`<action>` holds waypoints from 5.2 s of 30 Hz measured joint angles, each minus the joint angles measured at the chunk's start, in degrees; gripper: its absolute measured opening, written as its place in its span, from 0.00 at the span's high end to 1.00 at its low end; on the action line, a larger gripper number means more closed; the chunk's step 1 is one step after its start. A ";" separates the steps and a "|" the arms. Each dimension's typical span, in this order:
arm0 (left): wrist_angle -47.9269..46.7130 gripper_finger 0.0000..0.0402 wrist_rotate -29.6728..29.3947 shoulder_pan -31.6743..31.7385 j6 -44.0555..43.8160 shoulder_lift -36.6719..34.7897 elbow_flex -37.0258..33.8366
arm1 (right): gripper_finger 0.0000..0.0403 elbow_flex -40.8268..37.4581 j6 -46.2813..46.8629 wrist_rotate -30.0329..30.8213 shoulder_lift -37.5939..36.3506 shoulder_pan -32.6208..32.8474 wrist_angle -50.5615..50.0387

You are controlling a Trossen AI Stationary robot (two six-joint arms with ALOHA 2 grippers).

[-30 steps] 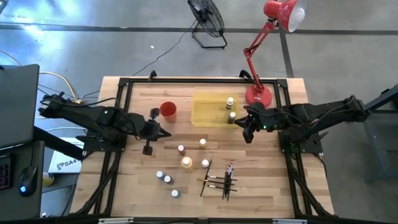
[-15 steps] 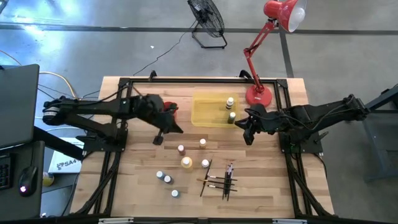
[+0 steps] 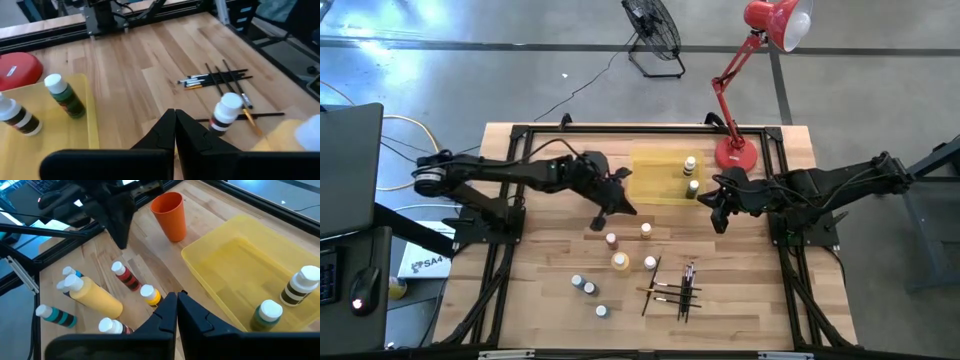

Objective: Pick & Place Paint Supplies
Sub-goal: Put the yellow paint bottle into the yellow bin

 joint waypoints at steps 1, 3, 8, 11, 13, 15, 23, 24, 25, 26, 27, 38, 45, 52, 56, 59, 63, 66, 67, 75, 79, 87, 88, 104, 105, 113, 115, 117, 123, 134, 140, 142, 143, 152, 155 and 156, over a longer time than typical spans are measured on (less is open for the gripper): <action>0.31 0.95 -0.71 0.00 -0.01 0.41 0.00 | 0.99 0.02 0.00 0.00 0.00 0.00 -0.01; 0.00 0.90 -2.01 0.00 0.10 1.02 0.00 | 0.99 0.00 -0.02 0.00 0.00 0.00 -0.02; -1.20 0.73 -2.08 0.00 -0.17 1.90 0.40 | 0.99 0.00 -0.38 0.60 0.00 0.00 -0.08; -2.31 0.64 -2.53 0.00 -0.31 3.60 2.26 | 0.99 0.00 -0.49 1.81 0.00 -0.03 -0.34; -4.21 0.59 -2.77 0.00 -0.32 4.65 4.15 | 0.99 0.00 -0.50 1.95 0.00 -0.26 -0.80; -5.81 0.57 -4.20 -0.01 0.57 6.31 6.83 | 0.99 0.00 -0.29 1.93 0.00 -0.50 -1.57; -17.50 0.56 -6.74 -0.57 6.23 12.42 14.99 | 0.99 0.00 -0.09 1.92 0.02 -0.50 -2.20; -17.95 0.56 -6.75 -0.97 6.81 12.77 15.08 | 0.99 0.00 -0.07 1.92 0.01 -0.50 -2.25; -17.79 0.56 -6.75 -1.31 7.77 13.07 15.24 | 0.99 0.00 -0.07 1.92 0.02 -0.50 -2.37; -17.66 0.56 -6.77 -1.65 9.06 13.18 15.28 | 0.99 0.00 -0.07 1.92 0.00 -0.50 -2.58; -18.23 0.56 -6.76 -2.07 10.47 13.18 15.28 | 0.99 -0.02 -0.07 1.92 0.02 -0.50 -2.73; -17.03 0.56 -10.43 -4.11 12.69 15.77 15.30 | 0.99 -0.04 -0.38 1.92 0.02 -0.50 -3.15; -16.89 0.56 -8.45 -5.20 11.70 18.12 15.29 | 0.99 -0.07 -0.46 1.90 0.02 -0.50 -3.58; -17.44 0.56 -7.99 -5.30 10.75 18.08 15.28 | 0.99 -0.07 -0.48 2.40 0.02 -0.50 -4.78; -17.43 0.56 -8.46 -5.27 10.65 18.08 15.28 | 0.99 -0.07 -0.48 2.93 0.02 -0.50 -4.80; -17.31 0.56 -8.46 -5.29 10.56 18.08 15.28 | 0.99 -0.07 -0.48 2.97 0.02 -0.50 -4.85; -17.62 0.56 -8.46 -5.29 10.62 18.36 15.28 | 0.99 -0.07 -0.48 2.97 0.02 -0.50 -4.83; -17.91 0.56 -8.43 -5.29 10.56 18.89 15.22 | 0.99 -0.07 -0.48 2.97 0.02 -0.50 -4.83; -17.83 0.56 -8.41 -5.29 10.60 18.88 15.21 | 0.99 -0.07 -0.48 2.99 0.02 -0.50 -4.83; -17.04 0.56 -8.62 -5.29 10.75 19.41 15.28 | 0.99 -0.07 -0.48 2.99 0.02 -0.50 -4.96; -16.85 0.56 -8.62 -5.29 10.75 19.41 15.28 | 0.99 -0.07 -0.48 2.99 0.02 -0.50 -5.09; -16.93 0.56 -8.55 -5.29 10.73 20.34 15.23 | 0.99 -0.07 -0.48 3.02 0.02 -0.50 -5.18; -16.47 0.56 -8.52 -5.29 10.73 20.33 15.26 | 0.99 -0.07 -0.48 3.02 0.02 -0.50 -5.18; -13.85 0.56 -7.96 -5.38 9.09 21.36 15.26 | 0.99 -0.07 -0.48 4.31 0.02 -0.52 -5.92; -13.78 0.56 -7.94 -5.38 9.09 21.36 15.26 | 0.99 -0.07 -0.48 4.31 0.02 -0.52 -5.92; -14.18 0.56 -6.64 -5.30 7.53 21.36 15.27 | 0.99 -0.07 -0.48 4.31 0.02 -0.52 -6.07; -14.19 0.56 -6.50 -5.30 7.52 21.36 15.28 | 0.99 -0.07 -0.48 4.31 0.02 -0.52 -6.07; -14.23 0.56 -6.50 -5.31 7.48 21.36 15.26 | 0.99 -0.07 -0.48 4.31 0.02 -0.52 -6.07; -14.19 0.56 -6.50 -5.31 6.03 21.36 15.26 | 0.99 -0.07 -0.48 4.31 0.02 -0.52 -6.07; -13.00 0.56 -6.63 -5.29 5.78 22.36 15.29 | 0.99 -0.07 -0.48 4.41 0.02 -0.51 -6.05; -12.77 0.56 -6.80 -5.27 3.58 24.40 15.21 | 0.99 -0.09 -0.48 4.50 0.02 -0.52 -6.16; -11.91 0.56 -6.90 -5.29 3.21 24.54 15.19 | 0.99 -0.09 -0.48 4.50 0.00 -0.52 -6.17; -11.66 0.56 -6.94 -5.29 3.19 24.51 15.19 | 0.99 -0.09 -0.48 4.49 0.00 -0.52 -6.20; -10.89 0.56 -6.77 -5.31 3.01 24.42 15.23 | 0.99 -0.09 -0.48 4.50 0.00 -0.52 -6.62; -10.78 0.56 -6.69 -5.29 3.01 24.42 15.23 | 0.99 -0.09 -0.48 4.50 0.00 -0.51 -6.67; -10.79 0.56 -6.69 -5.29 2.99 24.42 15.23 | 0.99 -0.09 -0.48 4.50 0.00 -0.52 -6.71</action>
